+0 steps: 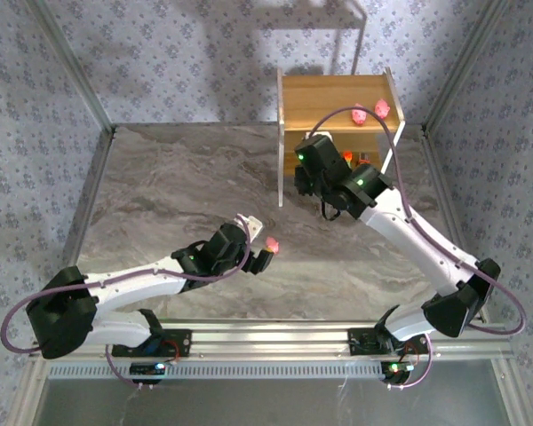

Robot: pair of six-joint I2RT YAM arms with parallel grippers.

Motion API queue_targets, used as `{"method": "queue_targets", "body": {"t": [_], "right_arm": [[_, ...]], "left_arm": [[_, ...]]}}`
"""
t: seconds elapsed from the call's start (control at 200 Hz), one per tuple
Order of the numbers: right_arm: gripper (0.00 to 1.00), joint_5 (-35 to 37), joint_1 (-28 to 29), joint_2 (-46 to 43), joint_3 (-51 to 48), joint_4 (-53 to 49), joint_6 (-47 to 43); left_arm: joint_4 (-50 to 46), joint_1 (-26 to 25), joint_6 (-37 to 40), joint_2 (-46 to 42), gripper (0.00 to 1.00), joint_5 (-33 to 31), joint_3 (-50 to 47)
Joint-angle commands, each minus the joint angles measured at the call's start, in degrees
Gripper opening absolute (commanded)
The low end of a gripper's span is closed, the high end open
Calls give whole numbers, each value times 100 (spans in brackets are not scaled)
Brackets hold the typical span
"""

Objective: Place and organize the plastic toys onto the shelf

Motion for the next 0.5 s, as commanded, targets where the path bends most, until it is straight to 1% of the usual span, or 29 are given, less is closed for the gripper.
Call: {"method": "queue_targets", "body": {"t": [0.0, 0.495], "right_arm": [[31, 272, -30, -94, 430, -230, -146], [31, 532, -449, 284, 1639, -485, -300]], "left_arm": [[116, -66, 100, -117, 100, -95, -48], [91, -97, 130, -135, 100, -156, -40]]}}
